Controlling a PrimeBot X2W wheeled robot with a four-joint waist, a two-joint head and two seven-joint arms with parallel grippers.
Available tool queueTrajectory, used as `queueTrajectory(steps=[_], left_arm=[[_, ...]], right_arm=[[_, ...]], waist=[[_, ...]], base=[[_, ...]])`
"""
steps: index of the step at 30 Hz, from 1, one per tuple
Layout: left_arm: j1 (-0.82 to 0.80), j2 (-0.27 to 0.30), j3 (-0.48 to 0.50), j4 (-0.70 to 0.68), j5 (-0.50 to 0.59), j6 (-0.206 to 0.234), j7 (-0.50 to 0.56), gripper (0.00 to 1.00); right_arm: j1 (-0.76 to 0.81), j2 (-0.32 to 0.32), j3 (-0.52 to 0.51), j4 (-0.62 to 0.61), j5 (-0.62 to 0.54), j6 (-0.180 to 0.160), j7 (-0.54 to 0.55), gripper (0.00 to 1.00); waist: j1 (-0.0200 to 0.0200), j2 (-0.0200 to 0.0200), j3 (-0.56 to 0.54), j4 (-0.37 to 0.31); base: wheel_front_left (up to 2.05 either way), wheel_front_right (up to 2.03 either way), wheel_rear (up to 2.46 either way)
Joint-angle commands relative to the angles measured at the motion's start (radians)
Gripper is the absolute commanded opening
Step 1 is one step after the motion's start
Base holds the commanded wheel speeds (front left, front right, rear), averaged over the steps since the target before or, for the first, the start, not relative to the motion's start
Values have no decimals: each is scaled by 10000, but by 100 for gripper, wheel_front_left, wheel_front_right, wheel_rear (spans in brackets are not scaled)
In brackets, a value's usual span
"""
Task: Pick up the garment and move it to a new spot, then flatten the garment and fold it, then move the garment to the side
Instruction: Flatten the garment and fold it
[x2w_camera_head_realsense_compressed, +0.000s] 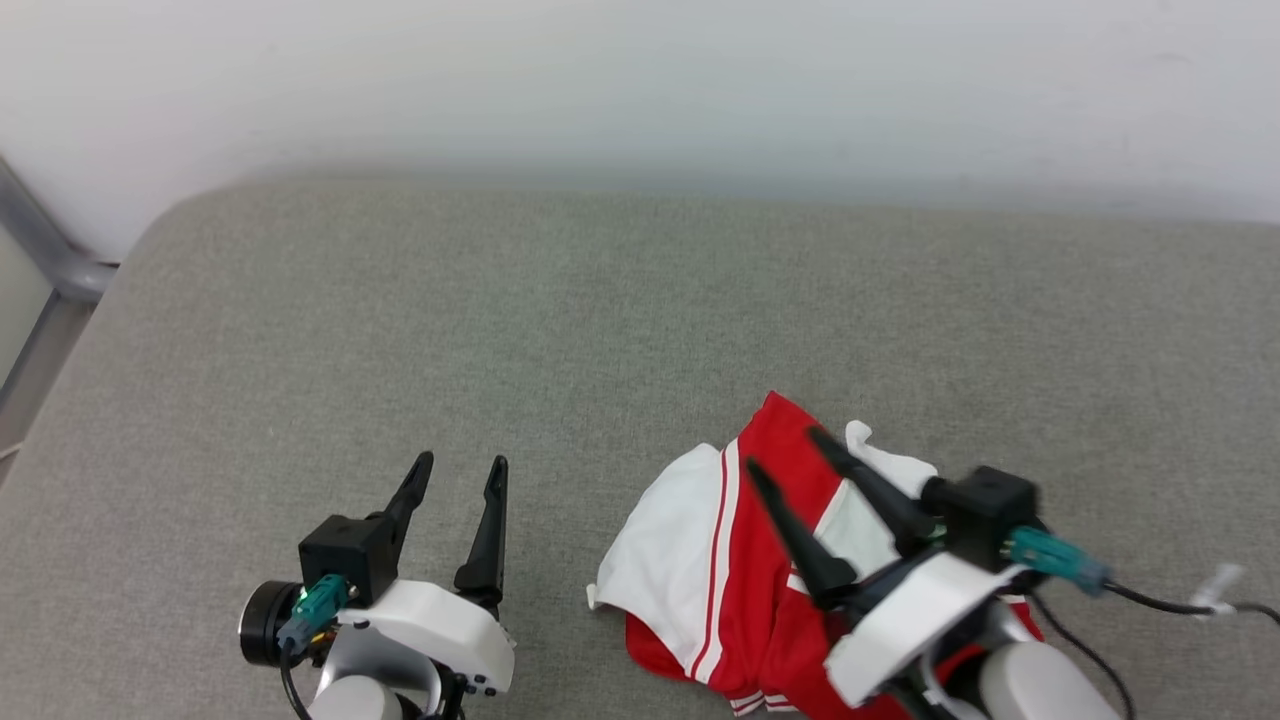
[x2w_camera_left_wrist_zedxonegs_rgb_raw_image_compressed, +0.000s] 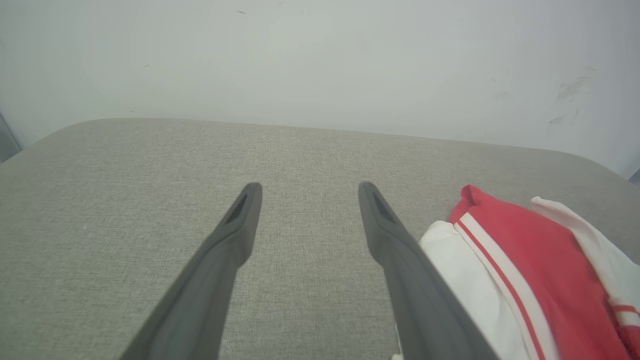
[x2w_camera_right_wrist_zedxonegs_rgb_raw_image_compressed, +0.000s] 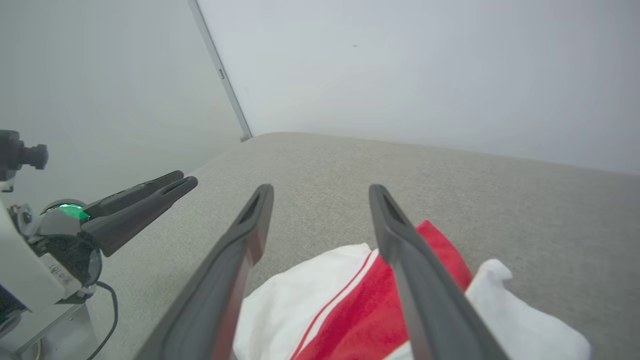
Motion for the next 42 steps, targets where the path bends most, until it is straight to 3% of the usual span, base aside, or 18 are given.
queueTrajectory(steps=[1, 14, 24, 27, 31, 37, 42], left_arm=[[154, 70, -20, -4, -27, 60, 14, 100], [647, 236, -22, -366, -134, 284, 169, 100], [497, 317, -30, -520, -177, 337, 198, 100], [396, 306, -47, -541, -153, 327, 200, 100], [178, 273, -100, -540, -106, 261, 201, 100], [-163, 181, -166, -482, -74, 132, 93, 100], [-418, 49, -249, -380, -51, -3, 13, 100]], right_arm=[[304, 111, -448, -100, -255, -7, -123, 100], [2459, 641, -4701, -1410, -1569, -7, 476, 100], [3206, 770, -5900, -2167, -1661, -6, 1933, 100], [3204, 749, -5918, -1879, -1311, -7, 2797, 100], [2574, 138, -5397, -1644, -812, -6, 4273, 100], [1304, -937, -3695, -1812, -71, -7, 6184, 100], [38, -1605, -2210, -1670, 431, -7, 7016, 100]], waist=[[0, 0, -209, -97], [0, 0, -640, -507], [0, 0, -394, -724], [0, 0, -283, -733], [0, 0, -31, -645], [0, 0, 376, -337], [0, 0, 712, 10]], base=[[0, 0, 0], [0, 0, 0], [0, 0, 0], [0, 0, 0], [0, 0, 0], [0, 0, 0], [0, 0, 0]])
